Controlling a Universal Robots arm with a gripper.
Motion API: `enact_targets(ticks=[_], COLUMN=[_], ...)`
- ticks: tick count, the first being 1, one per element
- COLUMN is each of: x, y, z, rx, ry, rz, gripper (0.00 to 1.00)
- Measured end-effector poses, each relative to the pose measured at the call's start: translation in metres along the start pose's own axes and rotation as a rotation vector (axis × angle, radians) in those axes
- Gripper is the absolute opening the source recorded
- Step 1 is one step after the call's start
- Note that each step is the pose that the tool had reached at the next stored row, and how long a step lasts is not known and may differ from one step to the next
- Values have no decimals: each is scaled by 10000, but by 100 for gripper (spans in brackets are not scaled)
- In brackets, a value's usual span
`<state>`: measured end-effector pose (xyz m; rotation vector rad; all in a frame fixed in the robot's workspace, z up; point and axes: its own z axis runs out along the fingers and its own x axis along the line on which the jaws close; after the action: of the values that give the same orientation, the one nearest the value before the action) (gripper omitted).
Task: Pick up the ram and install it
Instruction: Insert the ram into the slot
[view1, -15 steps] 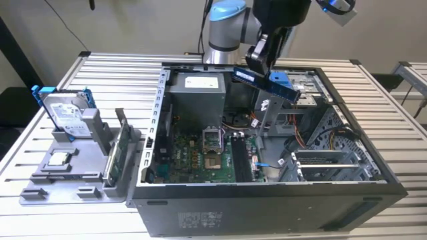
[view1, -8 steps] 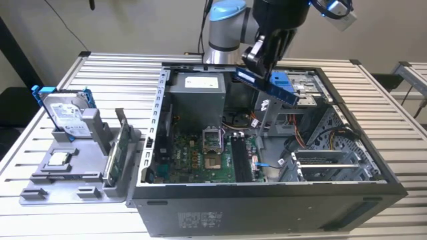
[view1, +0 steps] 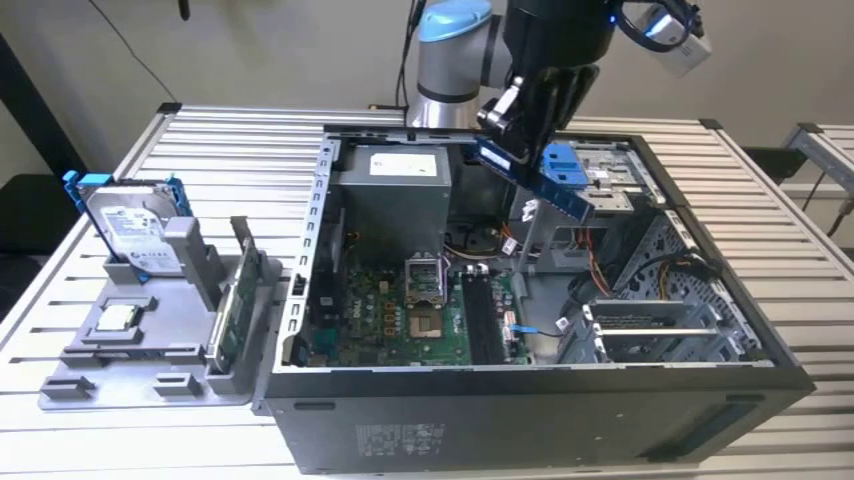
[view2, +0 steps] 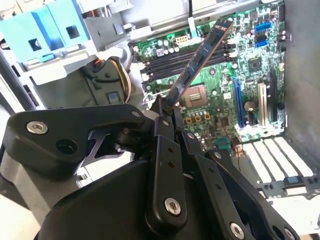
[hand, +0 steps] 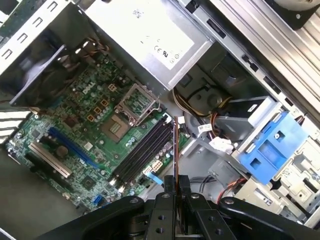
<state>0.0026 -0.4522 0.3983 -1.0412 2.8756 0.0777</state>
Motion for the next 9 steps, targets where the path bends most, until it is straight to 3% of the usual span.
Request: enact_targets(ticks=[6, 9], x=[9, 11], y=[0, -1], z=[85, 110], rx=[88, 69], ry=[6, 63], rz=[788, 1011], gripper=[14, 14])
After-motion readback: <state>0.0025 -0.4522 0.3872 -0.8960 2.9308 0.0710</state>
